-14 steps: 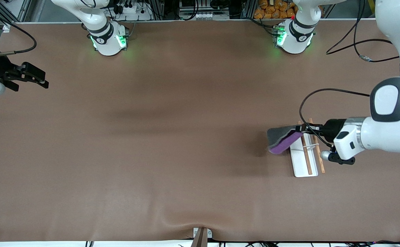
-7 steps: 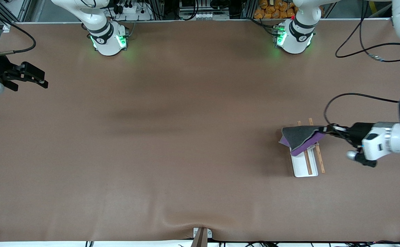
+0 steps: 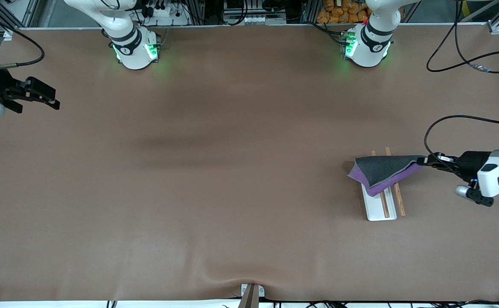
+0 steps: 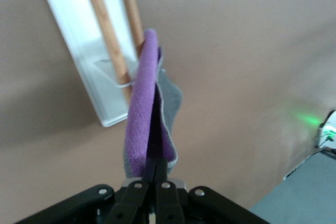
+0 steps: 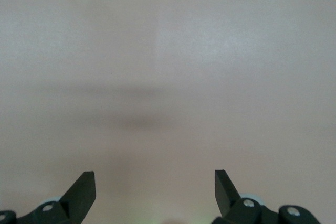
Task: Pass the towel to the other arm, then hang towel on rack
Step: 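Lower the towel with the left gripper over the wooden dowels, then open the left gripper to drape the towel on the dowels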
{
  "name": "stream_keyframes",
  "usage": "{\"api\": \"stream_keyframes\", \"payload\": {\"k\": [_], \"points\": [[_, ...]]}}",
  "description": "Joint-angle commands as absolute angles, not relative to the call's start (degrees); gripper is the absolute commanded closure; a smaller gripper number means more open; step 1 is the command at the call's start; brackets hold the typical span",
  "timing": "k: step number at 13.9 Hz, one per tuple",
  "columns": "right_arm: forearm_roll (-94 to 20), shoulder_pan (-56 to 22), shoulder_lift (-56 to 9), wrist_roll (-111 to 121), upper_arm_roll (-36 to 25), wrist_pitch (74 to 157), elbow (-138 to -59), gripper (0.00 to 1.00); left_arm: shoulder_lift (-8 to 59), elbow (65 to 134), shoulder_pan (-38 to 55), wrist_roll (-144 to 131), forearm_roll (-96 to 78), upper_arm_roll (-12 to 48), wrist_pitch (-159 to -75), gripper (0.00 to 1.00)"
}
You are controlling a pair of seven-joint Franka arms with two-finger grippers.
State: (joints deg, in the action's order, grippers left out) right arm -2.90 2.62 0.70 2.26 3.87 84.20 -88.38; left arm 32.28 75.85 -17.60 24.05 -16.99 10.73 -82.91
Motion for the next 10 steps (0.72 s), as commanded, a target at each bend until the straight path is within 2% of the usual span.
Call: {"api": "stream_keyframes", "payload": {"k": [1, 10], "points": [[-2.11, 2.55, -0.09, 2.64, 3.78, 83.14, -86.84, 0.0, 32.17, 75.32, -18.28, 28.98, -13.36, 11.25, -82.18, 1.0], [-2.11, 2.64, -0.09, 2.81, 3.78, 81.56, -86.92, 0.0, 33.4, 75.41, -19.95, 34.1, -12.04, 11.16, -82.44, 1.0]]}}
